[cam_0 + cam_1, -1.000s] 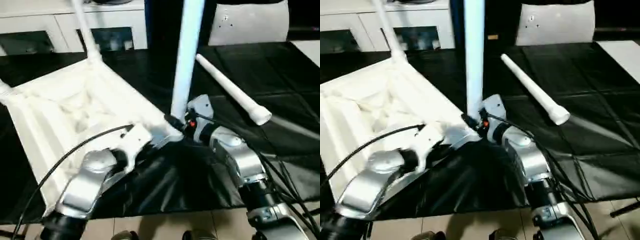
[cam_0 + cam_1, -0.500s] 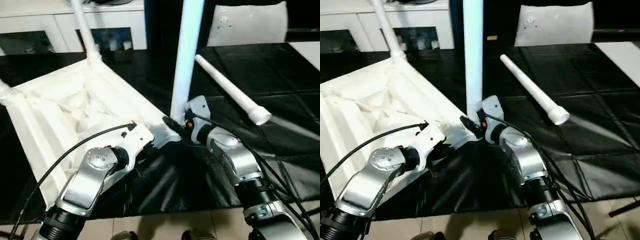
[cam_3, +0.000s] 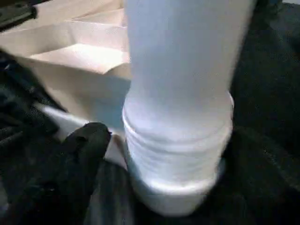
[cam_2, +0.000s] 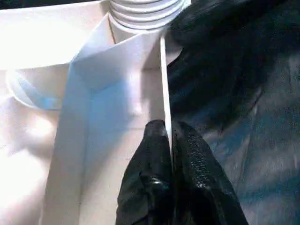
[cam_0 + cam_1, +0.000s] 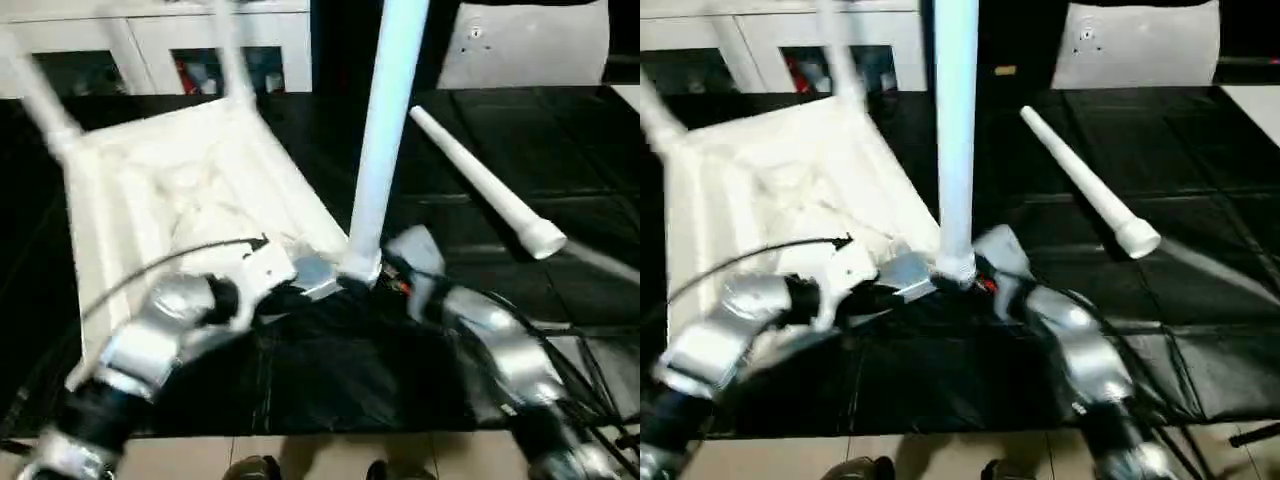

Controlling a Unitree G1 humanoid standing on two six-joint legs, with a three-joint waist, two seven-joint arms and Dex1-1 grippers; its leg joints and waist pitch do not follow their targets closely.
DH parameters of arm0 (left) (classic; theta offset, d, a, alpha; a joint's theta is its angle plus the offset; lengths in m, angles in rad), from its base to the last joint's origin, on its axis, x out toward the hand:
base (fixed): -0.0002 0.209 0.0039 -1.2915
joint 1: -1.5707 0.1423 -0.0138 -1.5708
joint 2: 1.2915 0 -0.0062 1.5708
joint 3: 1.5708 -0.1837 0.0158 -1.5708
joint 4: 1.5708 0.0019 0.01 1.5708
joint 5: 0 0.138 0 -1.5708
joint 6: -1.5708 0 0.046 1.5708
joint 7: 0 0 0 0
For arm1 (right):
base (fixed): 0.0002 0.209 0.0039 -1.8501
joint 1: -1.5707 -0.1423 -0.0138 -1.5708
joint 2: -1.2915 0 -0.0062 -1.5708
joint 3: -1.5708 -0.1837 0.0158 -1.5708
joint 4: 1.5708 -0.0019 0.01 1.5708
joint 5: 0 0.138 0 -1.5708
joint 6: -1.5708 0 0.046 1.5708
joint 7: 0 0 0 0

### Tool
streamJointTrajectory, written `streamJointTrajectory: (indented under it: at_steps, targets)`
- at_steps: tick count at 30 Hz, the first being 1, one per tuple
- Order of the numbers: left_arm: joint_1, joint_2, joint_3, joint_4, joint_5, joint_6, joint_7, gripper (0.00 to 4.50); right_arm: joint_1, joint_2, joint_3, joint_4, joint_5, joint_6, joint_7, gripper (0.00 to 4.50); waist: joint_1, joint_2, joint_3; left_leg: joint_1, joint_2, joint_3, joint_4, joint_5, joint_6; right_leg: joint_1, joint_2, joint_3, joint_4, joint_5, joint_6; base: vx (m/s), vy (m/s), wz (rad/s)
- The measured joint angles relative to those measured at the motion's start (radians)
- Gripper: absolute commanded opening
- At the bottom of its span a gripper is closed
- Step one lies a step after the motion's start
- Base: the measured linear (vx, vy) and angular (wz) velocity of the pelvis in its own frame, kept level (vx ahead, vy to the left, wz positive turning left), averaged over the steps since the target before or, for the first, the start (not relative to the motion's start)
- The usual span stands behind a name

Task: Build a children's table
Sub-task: Rotate leg to tighten

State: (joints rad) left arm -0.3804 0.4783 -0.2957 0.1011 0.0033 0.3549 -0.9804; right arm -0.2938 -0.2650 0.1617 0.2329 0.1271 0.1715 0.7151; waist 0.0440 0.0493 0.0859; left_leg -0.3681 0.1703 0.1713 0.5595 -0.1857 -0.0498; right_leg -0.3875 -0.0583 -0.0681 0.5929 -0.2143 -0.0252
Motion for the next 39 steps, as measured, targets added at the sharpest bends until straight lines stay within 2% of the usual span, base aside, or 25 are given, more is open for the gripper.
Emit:
streamJointTrajectory:
  at_steps: [6,11,13,18,23,25,28,30,32,34,39]
  targets:
    - [-0.060,0.048,-0.030,0.134,-0.008,-0.175,-0.128,0.00,0.070,-0.127,-0.009,-0.072,0.047,0.026,0.133,4.47,0.015,0.006,0.004,-0.002,0.000,0.000,0.002,0.001,0.002,-0.001,0.000,0.000,0.001,0.000,0.000,0.000,0.000,0.00]
    - [-0.097,0.064,-0.039,0.208,-0.012,-0.258,-0.229,0.00,0.064,-0.209,-0.024,-0.163,0.085,0.039,0.242,4.47,0.021,0.006,0.004,-0.001,0.001,0.000,0.003,0.003,0.005,-0.001,0.000,-0.001,0.002,0.000,0.000,0.000,0.000,0.00]
    - [-0.115,0.075,-0.059,0.231,-0.024,-0.286,-0.291,0.00,0.061,-0.248,-0.004,-0.187,0.097,0.062,0.297,4.47,0.028,0.006,0.004,-0.002,0.001,0.000,0.004,0.002,0.005,-0.001,0.000,-0.001,0.002,0.000,0.000,0.000,0.000,0.00]
    - [-0.147,0.080,-0.100,0.262,-0.019,-0.349,-0.347,0.00,0.017,-0.265,0.029,-0.192,0.097,0.079,0.354,4.47,0.044,0.006,0.004,-0.002,0.001,0.000,0.007,0.002,0.006,-0.001,0.000,-0.001,0.005,0.001,-0.001,0.000,0.000,0.00]
    - [-0.169,0.070,-0.105,0.304,-0.010,-0.386,-0.377,0.00,-0.006,-0.263,0.047,-0.189,0.096,0.091,0.376,4.47,0.043,0.006,0.004,-0.002,0.002,0.001,0.009,0.002,0.005,-0.001,-0.001,-0.001,0.006,0.001,-0.001,0.000,0.000,0.00]
    - [-0.176,0.068,-0.106,0.314,-0.009,-0.392,-0.382,0.00,-0.026,-0.259,0.056,-0.190,0.099,0.107,0.385,4.21,0.045,0.006,0.004,-0.001,0.002,0.001,0.009,0.002,0.005,-0.001,-0.001,-0.001,0.008,0.001,-0.001,0.000,0.000,0.00]
    - [-0.177,0.068,-0.110,0.319,-0.009,-0.402,-0.382,0.00,-0.031,-0.257,0.067,-0.189,0.105,0.124,0.397,4.13,0.047,0.006,0.004,-0.002,0.002,0.001,0.009,0.002,0.005,-0.001,-0.001,-0.001,0.008,0.001,-0.001,0.000,0.000,0.00]
    - [-0.179,0.068,-0.111,0.325,-0.009,-0.407,-0.383,0.00,-0.033,-0.254,0.076,-0.185,0.110,0.136,0.407,3.81,0.047,0.006,0.003,-0.002,0.002,0.001,0.010,0.002,0.006,-0.001,-0.001,-0.001,0.008,0.001,-0.001,0.000,0.000,0.00]
    - [-0.180,0.067,-0.111,0.331,-0.009,-0.414,-0.385,0.00,-0.035,-0.248,0.083,-0.179,0.115,0.148,0.411,3.71,0.047,0.006,0.004,-0.002,0.002,0.001,0.010,0.002,0.006,-0.001,-0.001,-0.001,0.008,0.001,-0.001,0.000,0.000,0.00]
    - [-0.181,0.066,-0.110,0.337,-0.009,-0.420,-0.386,0.00,-0.038,-0.246,0.084,-0.173,0.115,0.151,0.414,3.37,0.047,0.006,0.003,-0.001,0.002,0.001,0.011,0.002,0.006,-0.001,-0.001,-0.001,0.009,0.001,-0.001,0.000,0.000,0.00]
    - [-0.182,0.065,-0.109,0.343,-0.008,-0.425,-0.387,0.00,-0.052,-0.245,0.084,-0.151,0.117,0.154,0.424,3.04,0.046,0.006,0.003,-0.001,0.002,0.001,0.011,0.002,0.005,-0.001,-0.001,-0.001,0.010,0.001,-0.001,0.000,0.000,0.00]
